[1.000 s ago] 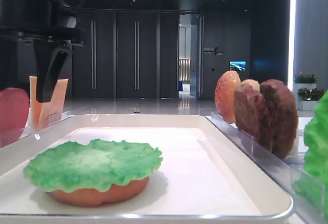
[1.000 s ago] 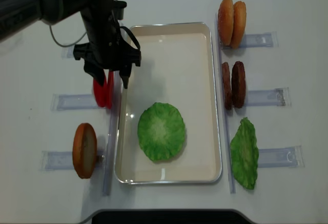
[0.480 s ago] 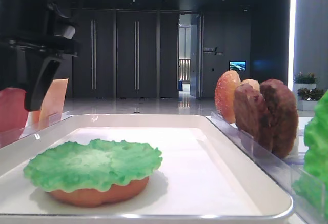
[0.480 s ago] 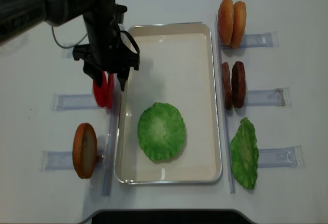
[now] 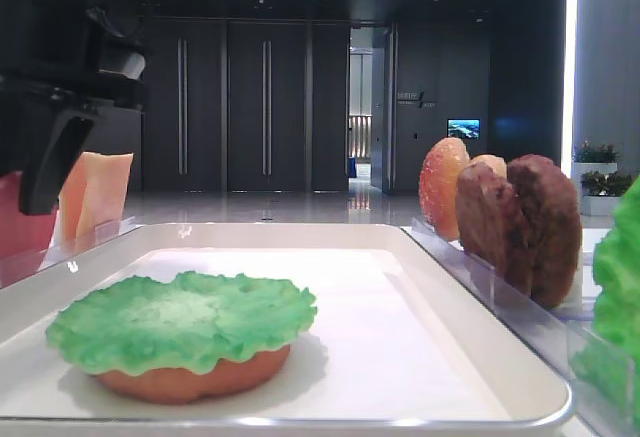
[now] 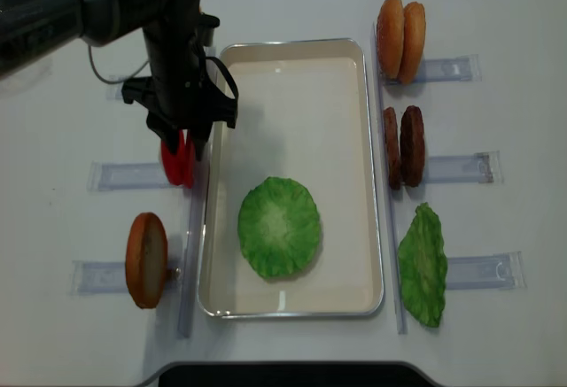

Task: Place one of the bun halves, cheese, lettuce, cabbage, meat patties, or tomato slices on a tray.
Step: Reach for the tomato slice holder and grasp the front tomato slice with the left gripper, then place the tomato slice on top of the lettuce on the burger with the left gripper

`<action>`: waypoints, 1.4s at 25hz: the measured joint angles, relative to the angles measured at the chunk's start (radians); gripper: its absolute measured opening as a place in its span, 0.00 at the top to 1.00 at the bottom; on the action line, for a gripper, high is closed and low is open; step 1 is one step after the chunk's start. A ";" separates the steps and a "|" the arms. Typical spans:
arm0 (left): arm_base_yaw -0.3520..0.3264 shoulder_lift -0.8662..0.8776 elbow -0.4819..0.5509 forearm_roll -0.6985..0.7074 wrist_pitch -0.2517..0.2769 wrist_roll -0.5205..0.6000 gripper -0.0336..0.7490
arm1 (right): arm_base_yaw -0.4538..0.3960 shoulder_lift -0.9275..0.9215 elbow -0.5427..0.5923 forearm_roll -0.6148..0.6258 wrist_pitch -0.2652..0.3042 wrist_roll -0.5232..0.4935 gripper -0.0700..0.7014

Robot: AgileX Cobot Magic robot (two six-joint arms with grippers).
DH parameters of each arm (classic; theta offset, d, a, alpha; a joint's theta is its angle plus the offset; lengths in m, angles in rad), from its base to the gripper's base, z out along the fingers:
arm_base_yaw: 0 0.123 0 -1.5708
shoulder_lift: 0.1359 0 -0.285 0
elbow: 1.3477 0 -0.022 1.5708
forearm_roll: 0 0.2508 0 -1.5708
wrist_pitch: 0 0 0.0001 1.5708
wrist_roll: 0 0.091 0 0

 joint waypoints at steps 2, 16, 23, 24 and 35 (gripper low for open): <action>0.000 0.000 0.000 0.001 0.004 0.005 0.62 | 0.000 0.000 0.000 0.000 0.000 0.000 0.30; 0.000 0.000 -0.003 0.017 0.018 0.035 0.89 | 0.000 0.000 0.000 0.000 0.000 0.000 0.30; 0.000 0.002 -0.075 0.007 0.030 0.036 0.89 | 0.000 0.000 0.000 0.000 0.000 0.000 0.30; 0.000 0.002 -0.081 0.002 0.032 0.036 0.89 | 0.000 0.000 0.000 0.000 0.000 0.000 0.30; 0.009 -0.069 -0.082 -0.079 0.033 0.047 0.89 | 0.000 0.000 0.000 0.000 0.000 0.000 0.30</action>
